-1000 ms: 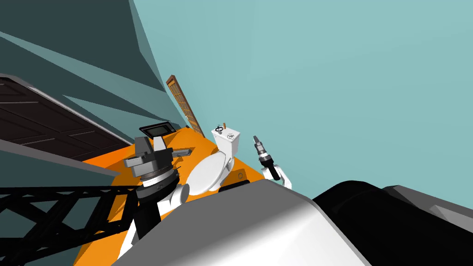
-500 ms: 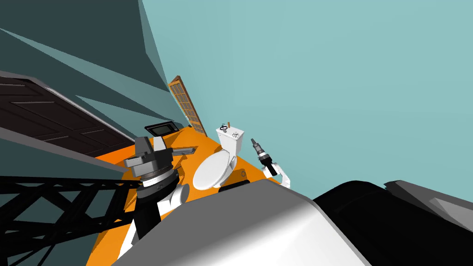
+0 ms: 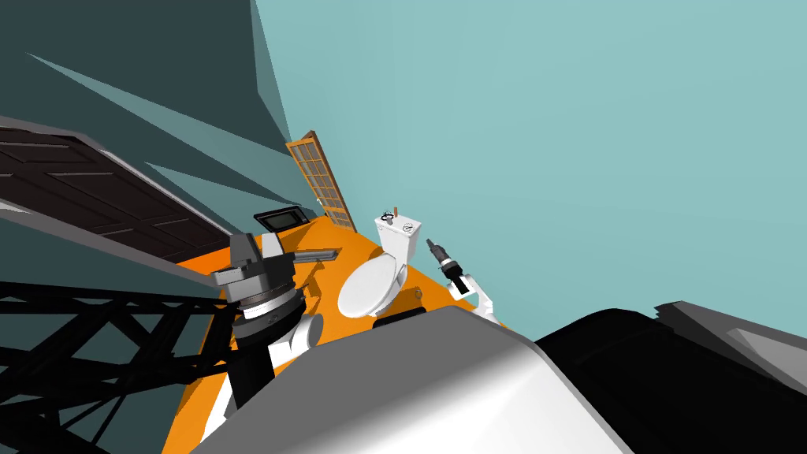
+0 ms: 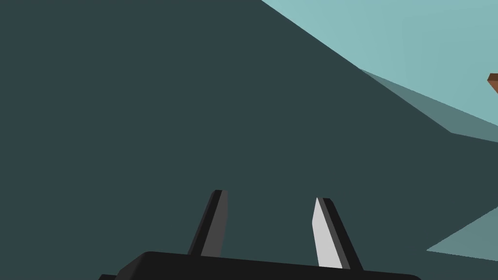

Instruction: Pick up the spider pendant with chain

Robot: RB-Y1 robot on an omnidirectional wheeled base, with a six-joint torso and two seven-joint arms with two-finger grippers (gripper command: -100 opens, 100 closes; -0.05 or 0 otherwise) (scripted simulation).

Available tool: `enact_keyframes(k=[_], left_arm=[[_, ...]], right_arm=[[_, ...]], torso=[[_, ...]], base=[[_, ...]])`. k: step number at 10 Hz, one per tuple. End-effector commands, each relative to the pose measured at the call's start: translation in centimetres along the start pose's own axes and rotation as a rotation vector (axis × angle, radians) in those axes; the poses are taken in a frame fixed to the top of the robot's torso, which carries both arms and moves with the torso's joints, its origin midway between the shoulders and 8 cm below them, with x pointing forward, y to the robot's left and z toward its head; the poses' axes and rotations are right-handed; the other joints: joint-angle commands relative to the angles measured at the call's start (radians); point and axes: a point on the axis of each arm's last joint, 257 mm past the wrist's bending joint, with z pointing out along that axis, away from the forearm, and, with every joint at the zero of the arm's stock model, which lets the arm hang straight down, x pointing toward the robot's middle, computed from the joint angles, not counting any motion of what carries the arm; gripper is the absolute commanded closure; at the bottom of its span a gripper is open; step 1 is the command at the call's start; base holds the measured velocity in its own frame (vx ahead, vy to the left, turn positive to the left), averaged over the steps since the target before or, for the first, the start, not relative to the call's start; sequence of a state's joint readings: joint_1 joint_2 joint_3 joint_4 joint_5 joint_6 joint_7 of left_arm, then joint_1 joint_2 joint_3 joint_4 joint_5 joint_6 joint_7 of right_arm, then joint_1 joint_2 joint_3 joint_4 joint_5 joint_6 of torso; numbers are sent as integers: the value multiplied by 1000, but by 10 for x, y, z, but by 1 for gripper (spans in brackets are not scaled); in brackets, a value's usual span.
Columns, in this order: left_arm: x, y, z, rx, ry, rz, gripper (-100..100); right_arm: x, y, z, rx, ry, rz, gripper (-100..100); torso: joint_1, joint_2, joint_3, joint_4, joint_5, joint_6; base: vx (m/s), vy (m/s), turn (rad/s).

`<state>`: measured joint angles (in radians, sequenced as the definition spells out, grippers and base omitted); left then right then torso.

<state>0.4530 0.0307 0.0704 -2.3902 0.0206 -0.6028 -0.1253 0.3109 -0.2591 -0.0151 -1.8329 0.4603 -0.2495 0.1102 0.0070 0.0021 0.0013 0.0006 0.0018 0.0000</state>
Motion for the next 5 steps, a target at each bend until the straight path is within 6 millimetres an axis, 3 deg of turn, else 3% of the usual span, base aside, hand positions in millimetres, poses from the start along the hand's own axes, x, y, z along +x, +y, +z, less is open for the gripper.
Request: enact_keyframes(k=[1,3,5], left_arm=[[0,0,0,0,0,0,0],[0,0,0,0,0,0,0],[0,0,0,0,0,0,0]], right_arm=[[8,-13,1,27,17,-36,-100],[14,-32,6,68,45,-108,-100],[18,-64,16,134,88,-251,-100]], torso=[[0,0,0,0,0,0],[1,0,0,0,0,0],[0,1,0,0,0,0]], base=[[-29,102,15],[-25,116,20],[-51,137,41]])
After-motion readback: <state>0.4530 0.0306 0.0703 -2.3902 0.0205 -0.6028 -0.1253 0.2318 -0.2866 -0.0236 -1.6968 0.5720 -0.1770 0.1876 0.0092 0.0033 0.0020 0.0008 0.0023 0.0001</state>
